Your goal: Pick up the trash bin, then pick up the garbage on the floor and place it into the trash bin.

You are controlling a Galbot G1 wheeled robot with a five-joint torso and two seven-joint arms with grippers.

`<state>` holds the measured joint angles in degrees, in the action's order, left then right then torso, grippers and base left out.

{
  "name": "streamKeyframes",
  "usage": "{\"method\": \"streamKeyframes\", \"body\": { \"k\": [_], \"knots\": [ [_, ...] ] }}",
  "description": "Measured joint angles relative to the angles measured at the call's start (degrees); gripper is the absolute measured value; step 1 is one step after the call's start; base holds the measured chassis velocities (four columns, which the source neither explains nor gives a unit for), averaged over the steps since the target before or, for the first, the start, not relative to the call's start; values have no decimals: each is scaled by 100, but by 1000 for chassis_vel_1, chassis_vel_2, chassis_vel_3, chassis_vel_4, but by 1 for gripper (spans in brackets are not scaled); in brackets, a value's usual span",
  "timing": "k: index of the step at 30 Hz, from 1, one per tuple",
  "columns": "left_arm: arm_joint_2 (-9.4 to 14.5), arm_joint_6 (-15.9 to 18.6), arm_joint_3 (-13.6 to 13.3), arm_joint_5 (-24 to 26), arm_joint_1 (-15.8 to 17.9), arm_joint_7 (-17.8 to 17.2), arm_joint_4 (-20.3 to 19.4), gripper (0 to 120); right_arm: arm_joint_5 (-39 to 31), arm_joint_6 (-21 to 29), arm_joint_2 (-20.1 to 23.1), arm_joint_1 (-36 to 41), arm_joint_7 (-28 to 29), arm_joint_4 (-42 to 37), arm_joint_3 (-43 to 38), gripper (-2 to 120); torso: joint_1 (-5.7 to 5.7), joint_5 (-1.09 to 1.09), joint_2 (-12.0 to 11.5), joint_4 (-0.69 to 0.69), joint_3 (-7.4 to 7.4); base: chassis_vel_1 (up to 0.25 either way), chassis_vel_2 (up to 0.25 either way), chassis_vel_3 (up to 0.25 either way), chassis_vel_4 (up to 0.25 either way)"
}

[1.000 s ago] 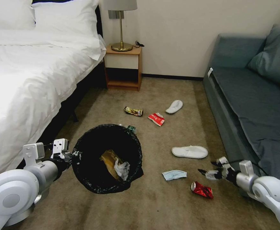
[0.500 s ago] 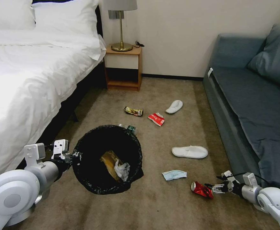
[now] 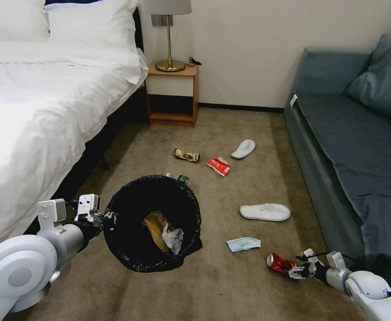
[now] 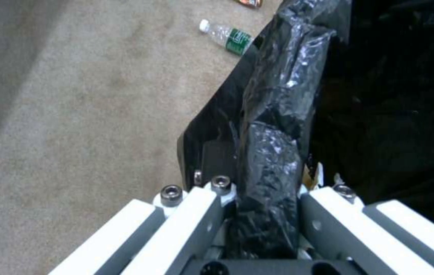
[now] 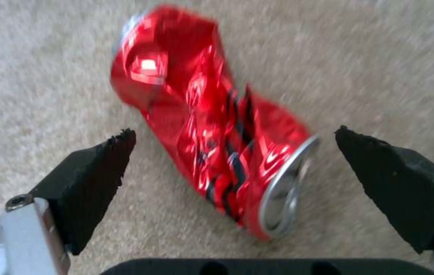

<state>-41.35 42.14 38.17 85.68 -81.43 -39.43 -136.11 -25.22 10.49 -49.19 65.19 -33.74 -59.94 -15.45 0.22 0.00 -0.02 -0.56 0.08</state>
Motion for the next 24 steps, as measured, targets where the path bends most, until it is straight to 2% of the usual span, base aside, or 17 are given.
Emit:
{"method": "streamKeyframes", "body": {
  "k": [13, 20, 24],
  "knots": [
    [-1, 0, -45, -19, -19, 13, -20, 2, 220, -127, -300, -91, 28, 194, -26, 100, 0, -1, 0, 1, 0, 0, 0, 0, 0],
    [16, 0, -32, -23, -36, 7, -57, 2, 234, -150, -401, -141, 262, 188, -27, 100, 0, 0, 0, 1, 0, 0, 0, 0, 0],
    [12, 0, -30, -30, -57, -3, -71, 2, 261, -219, -412, -79, 379, 215, -41, 96, 0, 0, 0, 0, 0, 0, 0, 0, 0]
  ]
}}
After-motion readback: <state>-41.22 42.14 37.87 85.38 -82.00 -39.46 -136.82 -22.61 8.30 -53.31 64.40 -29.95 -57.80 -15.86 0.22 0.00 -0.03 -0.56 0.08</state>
